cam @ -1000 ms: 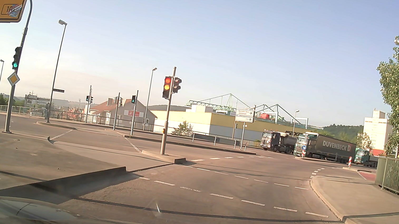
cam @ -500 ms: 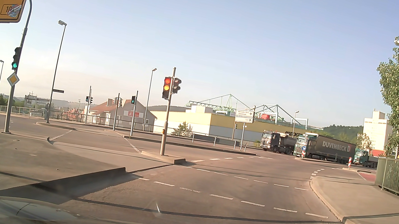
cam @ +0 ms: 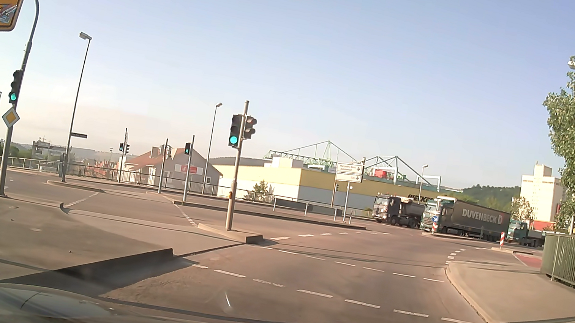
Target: Follow the waypoints while adhering to traffic rules and regulations
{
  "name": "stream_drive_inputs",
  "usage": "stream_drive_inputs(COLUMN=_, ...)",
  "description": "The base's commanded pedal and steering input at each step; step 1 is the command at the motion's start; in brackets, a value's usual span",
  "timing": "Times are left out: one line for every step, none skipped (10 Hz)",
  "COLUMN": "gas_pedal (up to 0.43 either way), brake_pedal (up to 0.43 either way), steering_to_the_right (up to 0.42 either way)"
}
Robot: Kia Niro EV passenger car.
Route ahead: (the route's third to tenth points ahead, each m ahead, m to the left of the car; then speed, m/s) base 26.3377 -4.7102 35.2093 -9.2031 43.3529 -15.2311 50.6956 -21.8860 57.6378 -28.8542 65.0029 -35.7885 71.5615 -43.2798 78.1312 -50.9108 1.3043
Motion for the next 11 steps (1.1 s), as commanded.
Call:
stream_drive_inputs(gas_pedal=0.551, brake_pedal=0.000, steering_to_the_right=0.070)
stream_drive_inputs(gas_pedal=0.551, brake_pedal=0.000, steering_to_the_right=0.070)
stream_drive_inputs(gas_pedal=0.551, brake_pedal=0.000, steering_to_the_right=0.070)
stream_drive_inputs(gas_pedal=0.551, brake_pedal=0.000, steering_to_the_right=0.070)
stream_drive_inputs(gas_pedal=0.551, brake_pedal=0.000, steering_to_the_right=0.070)
stream_drive_inputs(gas_pedal=0.551, brake_pedal=0.000, steering_to_the_right=0.070)
stream_drive_inputs(gas_pedal=0.551, brake_pedal=0.000, steering_to_the_right=0.070)
stream_drive_inputs(gas_pedal=0.551, brake_pedal=0.000, steering_to_the_right=0.071)
stream_drive_inputs(gas_pedal=0.551, brake_pedal=0.000, steering_to_the_right=0.076)
stream_drive_inputs(gas_pedal=0.551, brake_pedal=0.000, steering_to_the_right=0.078)
stream_drive_inputs(gas_pedal=0.551, brake_pedal=0.000, steering_to_the_right=0.079)
